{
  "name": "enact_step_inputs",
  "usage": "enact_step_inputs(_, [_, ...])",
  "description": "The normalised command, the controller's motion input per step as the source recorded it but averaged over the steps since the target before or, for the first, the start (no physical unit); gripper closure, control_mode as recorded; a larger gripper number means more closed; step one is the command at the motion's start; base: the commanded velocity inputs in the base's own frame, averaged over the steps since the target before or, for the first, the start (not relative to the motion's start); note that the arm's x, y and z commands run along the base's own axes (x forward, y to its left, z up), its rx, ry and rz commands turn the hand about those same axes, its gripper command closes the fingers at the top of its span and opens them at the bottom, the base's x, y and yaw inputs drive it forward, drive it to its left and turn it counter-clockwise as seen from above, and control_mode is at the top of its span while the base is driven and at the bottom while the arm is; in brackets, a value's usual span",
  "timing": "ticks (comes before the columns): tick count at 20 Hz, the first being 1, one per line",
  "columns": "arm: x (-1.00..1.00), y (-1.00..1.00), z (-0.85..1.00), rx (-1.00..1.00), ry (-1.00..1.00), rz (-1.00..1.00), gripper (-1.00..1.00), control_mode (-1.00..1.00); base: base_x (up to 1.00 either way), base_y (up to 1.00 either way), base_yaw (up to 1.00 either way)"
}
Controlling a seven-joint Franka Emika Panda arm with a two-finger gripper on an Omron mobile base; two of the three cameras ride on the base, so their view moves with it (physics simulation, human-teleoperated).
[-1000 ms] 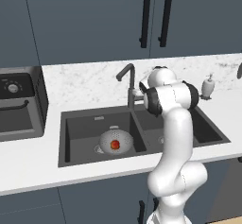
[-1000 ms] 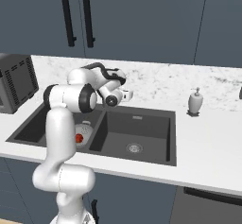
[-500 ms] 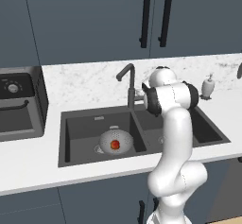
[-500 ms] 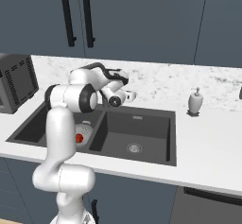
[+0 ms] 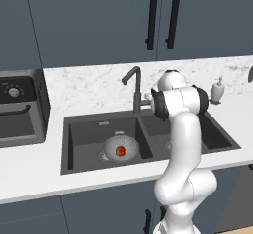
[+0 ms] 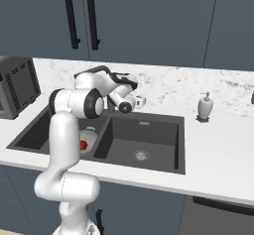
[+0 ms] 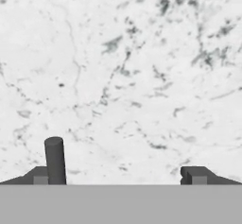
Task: Put the colander in the sink, put the apple in the colander, and turn on the sink faucet and pour water over the colander.
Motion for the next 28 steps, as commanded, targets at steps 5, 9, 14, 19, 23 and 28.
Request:
enact_step_inputs(5, [0.04, -0.80, 0.00, 0.06, 0.00, 0.00, -1.00, -1.00, 0.00, 0.00, 0.00])
enact_step_inputs(9, [0.08, -0.84, 0.00, 0.07, 0.00, 0.00, -1.00, -1.00, 0.00, 0.00, 0.00])
enact_step_inputs(14, [0.09, -0.78, 0.00, 0.06, 0.00, 0.00, -1.00, -1.00, 0.00, 0.00, 0.00])
enact_step_inputs(19, [0.03, -0.58, -0.01, 0.03, 0.00, 0.00, -1.00, -1.00, 0.00, 0.00, 0.00])
enact_step_inputs(23, [0.00, -0.20, 0.00, 0.00, 0.00, 0.00, -1.00, -1.00, 0.00, 0.00, 0.00])
enact_step_inputs(28, [0.00, -0.03, 0.00, 0.00, 0.00, 0.00, -1.00, -1.00, 0.00, 0.00, 0.00])
